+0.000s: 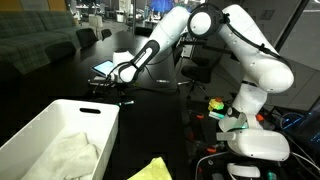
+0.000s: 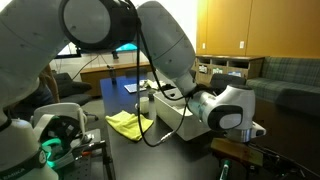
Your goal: Pick up the cloths from the table and put them in the box, then pick up the marker and the seal tape put them in the cup
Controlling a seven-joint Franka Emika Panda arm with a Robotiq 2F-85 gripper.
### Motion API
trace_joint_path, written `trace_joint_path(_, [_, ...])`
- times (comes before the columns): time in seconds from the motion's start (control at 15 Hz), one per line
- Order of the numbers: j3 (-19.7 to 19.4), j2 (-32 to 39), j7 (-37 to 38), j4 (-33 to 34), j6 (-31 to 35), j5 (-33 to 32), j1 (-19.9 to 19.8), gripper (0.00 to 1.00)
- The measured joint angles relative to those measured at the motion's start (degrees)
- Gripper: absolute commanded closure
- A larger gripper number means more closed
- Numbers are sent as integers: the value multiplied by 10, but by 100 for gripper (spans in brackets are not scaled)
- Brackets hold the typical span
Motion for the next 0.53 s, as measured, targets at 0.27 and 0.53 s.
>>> trace_joint_path(0.27, [1,11,-11,14,-17,16,-1,0])
trace_joint_path(0.53, [1,17,-15,23,-30,21,-1,0])
